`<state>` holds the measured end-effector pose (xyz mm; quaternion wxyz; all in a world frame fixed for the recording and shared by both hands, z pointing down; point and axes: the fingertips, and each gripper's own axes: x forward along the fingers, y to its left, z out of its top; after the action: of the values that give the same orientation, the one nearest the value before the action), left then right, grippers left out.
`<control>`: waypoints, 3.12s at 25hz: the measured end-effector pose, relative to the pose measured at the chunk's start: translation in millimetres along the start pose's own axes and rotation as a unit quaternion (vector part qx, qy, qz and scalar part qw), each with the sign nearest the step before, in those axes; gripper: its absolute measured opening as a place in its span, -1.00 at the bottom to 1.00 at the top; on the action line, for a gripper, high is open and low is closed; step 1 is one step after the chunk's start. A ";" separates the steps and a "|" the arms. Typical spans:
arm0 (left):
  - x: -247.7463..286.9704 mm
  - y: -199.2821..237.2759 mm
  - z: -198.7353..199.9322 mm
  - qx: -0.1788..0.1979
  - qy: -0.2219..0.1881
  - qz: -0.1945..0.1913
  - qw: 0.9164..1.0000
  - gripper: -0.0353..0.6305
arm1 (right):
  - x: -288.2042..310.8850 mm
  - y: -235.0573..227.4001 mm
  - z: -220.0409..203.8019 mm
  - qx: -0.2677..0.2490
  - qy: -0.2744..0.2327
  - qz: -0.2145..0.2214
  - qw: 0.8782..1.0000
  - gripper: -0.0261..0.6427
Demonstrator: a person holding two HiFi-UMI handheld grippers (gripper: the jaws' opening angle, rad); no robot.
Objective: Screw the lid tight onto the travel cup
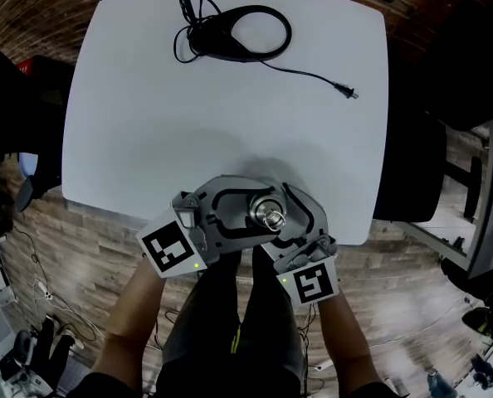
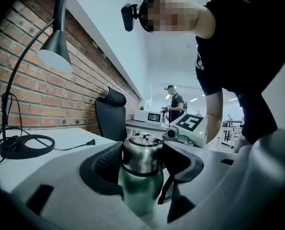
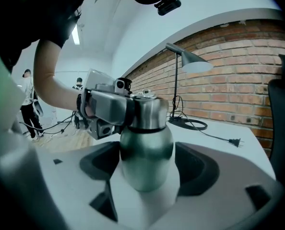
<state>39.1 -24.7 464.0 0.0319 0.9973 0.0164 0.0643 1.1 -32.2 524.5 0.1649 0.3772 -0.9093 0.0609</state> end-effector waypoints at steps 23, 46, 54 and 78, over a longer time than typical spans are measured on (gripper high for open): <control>-46.0 4.9 9.7 -0.106 -0.009 0.073 0.992 0.13 | -76.4 -1.9 0.4 0.029 0.098 -0.053 0.993 -0.73; -100.2 10.6 102.1 -0.049 0.011 0.286 0.957 -0.82 | -137.7 -21.0 120.7 -0.019 0.007 -0.104 0.994 -0.89; -130.3 8.7 168.0 -0.016 -0.031 0.342 0.939 -0.82 | -172.8 -40.2 133.1 0.015 -0.006 -0.137 0.990 -0.89; -197.4 -36.6 238.5 0.027 -0.078 0.473 0.877 -0.82 | -215.1 -97.0 177.9 0.037 -0.056 -0.212 0.975 -0.89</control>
<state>-126.8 -10.1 200.4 -0.0285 0.8886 -0.4577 -0.0071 166.6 0.5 281.9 0.1087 0.5700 -0.8136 0.0374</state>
